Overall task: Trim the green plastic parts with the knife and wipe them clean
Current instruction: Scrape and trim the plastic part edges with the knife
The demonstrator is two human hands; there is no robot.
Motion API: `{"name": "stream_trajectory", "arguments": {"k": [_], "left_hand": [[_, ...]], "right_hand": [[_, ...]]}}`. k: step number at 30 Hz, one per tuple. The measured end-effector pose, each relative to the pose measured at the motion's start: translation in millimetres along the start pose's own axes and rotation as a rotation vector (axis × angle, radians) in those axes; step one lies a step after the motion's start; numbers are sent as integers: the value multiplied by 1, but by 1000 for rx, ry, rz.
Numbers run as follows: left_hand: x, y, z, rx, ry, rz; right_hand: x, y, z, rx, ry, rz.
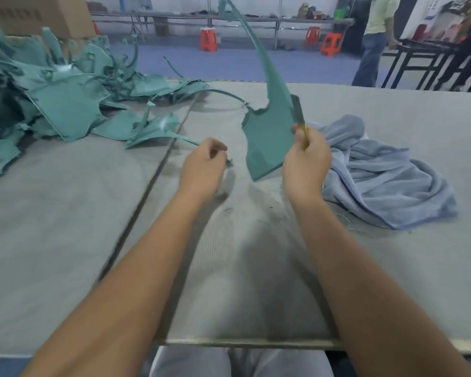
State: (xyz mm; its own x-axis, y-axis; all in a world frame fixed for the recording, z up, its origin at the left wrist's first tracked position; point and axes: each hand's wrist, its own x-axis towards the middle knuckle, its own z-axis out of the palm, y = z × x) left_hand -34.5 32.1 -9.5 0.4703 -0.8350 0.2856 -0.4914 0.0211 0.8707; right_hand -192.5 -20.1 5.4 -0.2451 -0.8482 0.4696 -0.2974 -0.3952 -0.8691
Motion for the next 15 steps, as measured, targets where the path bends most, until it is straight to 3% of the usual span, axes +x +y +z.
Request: {"name": "stream_trajectory", "arguments": {"k": [6,11,15], "left_hand": [[-13,-7,26,-144,-79,-229],[-8,-17,19,-465,-32,-204],[-6,-18,14,-544,-30,-226]], "right_hand": [[-12,24,5,170,-115,260],[-3,33,7,295,-285,502],[-4,34,5,401,-293,537]]}}
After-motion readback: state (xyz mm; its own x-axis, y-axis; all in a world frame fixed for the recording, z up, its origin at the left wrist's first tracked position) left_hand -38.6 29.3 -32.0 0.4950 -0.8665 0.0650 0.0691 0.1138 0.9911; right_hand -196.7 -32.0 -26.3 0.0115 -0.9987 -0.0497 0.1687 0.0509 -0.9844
